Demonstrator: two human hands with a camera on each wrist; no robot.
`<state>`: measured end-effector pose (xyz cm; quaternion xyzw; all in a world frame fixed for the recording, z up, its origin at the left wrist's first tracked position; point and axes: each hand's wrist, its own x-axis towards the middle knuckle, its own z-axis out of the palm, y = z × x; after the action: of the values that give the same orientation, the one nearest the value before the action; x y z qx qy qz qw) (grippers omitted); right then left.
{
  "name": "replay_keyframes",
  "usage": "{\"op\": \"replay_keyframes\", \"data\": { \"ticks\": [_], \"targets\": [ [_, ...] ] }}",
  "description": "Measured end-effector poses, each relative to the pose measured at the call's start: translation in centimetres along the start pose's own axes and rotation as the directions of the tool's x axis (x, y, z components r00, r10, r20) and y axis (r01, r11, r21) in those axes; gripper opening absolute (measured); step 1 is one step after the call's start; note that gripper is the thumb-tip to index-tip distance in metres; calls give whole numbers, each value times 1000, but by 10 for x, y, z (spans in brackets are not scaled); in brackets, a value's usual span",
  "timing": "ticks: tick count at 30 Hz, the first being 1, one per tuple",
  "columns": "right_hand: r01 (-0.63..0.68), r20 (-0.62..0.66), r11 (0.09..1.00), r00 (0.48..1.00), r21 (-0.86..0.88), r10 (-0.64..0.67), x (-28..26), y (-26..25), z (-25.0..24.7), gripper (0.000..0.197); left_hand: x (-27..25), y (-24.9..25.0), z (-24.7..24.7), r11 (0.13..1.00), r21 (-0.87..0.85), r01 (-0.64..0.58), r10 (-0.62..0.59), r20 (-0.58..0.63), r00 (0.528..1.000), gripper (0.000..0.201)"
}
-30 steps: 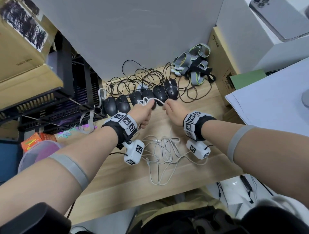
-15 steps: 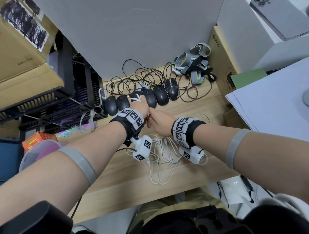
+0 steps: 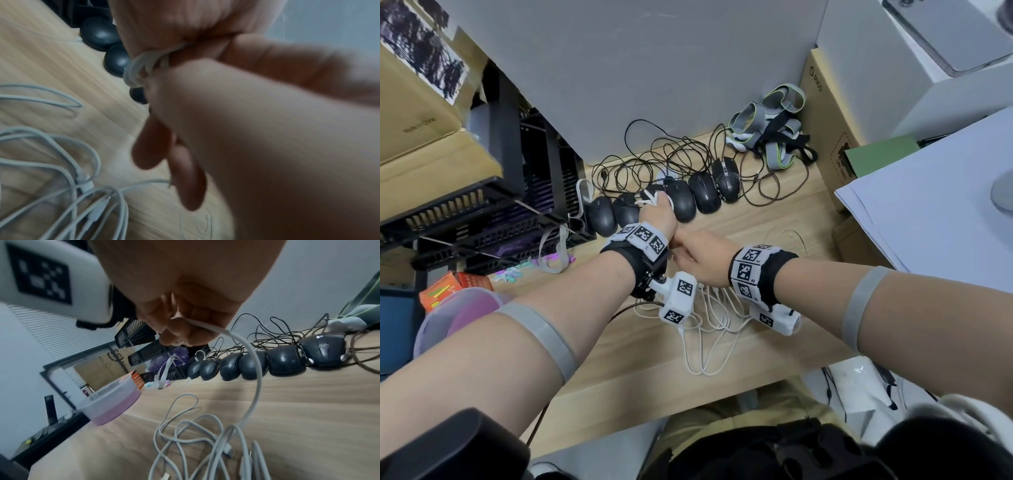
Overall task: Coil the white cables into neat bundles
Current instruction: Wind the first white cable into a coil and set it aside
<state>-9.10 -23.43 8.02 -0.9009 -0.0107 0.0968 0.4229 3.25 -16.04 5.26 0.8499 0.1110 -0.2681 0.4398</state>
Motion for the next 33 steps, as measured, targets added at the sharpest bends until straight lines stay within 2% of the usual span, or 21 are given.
{"op": "replay_keyframes", "data": {
  "ticks": [4, 8, 10, 12, 14, 17, 19, 21, 23, 25, 28, 30, 33],
  "targets": [
    [33, 58, 999, 998, 20, -34, 0, 8, -7, 7, -24, 11, -13, 1000, -11, 9, -9, 45, 999, 51],
    [46, 232, 998, 972, -39, -35, -2, 10, -18, 18, -23, 8, -20, 996, 89, -4, -13, 181, 983, 43],
    [20, 172, 997, 985, -71, -8, 2, 12, -26, 20, -29, 8, -22, 976, 213, -50, -15, 291, 957, 48],
    [-31, 27, 997, 999, -71, 33, 6, 15, -37, 24, -36, 6, -23, 924, 355, -139, -6, 379, 926, 64],
    [-129, -59, 984, 991, -124, 123, 9, 20, -44, 39, -40, 4, -22, 905, 387, -176, -25, 463, 886, 73],
    [-232, -61, 953, 973, -194, 224, 9, 26, -49, 54, -41, 3, -20, 913, 352, -207, -18, 540, 841, 75],
    [-248, -74, 954, 968, -169, 239, 9, 30, -50, 57, -38, 4, -21, 868, 411, -279, 11, 545, 838, 75],
    [-247, -68, 957, 969, -154, 239, 8, 30, -49, 60, -35, 6, -22, 841, 426, -334, 22, 590, 807, 71],
    [-243, -40, 967, 970, -81, 240, 7, 27, -48, 55, -32, 7, -25, 863, 382, -332, 20, 630, 777, 66],
    [-258, -25, 963, 965, 81, 260, 6, 31, -46, 41, -31, 10, -28, 902, 321, -289, 28, 624, 781, 51],
    [-312, 25, 909, 948, 277, 318, 3, 48, -43, 17, -24, 9, -33, 925, 273, -264, 41, 621, 783, 45],
    [-339, 13, 898, 937, 280, 349, 0, 57, -43, 11, -23, 10, -37, 925, 269, -270, 41, 635, 771, 43],
    [-278, -32, 932, 956, 234, 293, 2, 56, -44, 10, -24, 11, -37, 884, 350, -310, 15, 641, 768, 45]
  ]
}}
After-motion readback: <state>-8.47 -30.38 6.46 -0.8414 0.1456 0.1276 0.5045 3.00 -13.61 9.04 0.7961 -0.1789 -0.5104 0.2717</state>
